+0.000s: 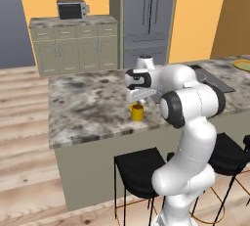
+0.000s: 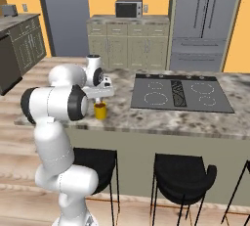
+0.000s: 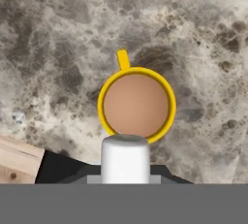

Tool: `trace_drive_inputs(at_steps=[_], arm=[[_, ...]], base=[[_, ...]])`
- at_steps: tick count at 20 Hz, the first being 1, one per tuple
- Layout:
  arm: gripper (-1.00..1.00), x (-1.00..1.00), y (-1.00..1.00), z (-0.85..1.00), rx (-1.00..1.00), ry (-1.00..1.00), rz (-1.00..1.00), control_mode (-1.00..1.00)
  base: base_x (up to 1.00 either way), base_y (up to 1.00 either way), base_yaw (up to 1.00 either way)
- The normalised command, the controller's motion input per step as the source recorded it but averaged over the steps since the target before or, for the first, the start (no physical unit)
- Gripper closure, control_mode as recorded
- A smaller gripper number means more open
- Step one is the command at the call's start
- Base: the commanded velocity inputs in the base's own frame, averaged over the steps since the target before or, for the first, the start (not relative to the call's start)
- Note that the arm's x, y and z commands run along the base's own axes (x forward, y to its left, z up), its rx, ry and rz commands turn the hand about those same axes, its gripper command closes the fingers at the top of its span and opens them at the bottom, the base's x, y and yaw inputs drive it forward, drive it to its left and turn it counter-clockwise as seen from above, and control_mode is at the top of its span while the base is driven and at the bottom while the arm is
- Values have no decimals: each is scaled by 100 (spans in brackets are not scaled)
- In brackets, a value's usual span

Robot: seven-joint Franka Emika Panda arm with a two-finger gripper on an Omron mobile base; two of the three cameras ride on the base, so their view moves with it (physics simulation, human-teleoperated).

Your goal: Pick up the marshmallow and place it in the cup of hot chocolate on the dining counter.

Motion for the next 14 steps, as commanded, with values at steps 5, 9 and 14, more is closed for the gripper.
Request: trace_drive_inputs(at_steps=[5, 9, 14], arm=[[100, 50, 3, -22, 0, 2, 0, -100], [100, 44, 0, -24, 0, 3, 0, -100], [100, 3, 0, -23, 0, 0, 0, -100]], base=[[0, 0, 0], [0, 0, 0], [0, 0, 0]])
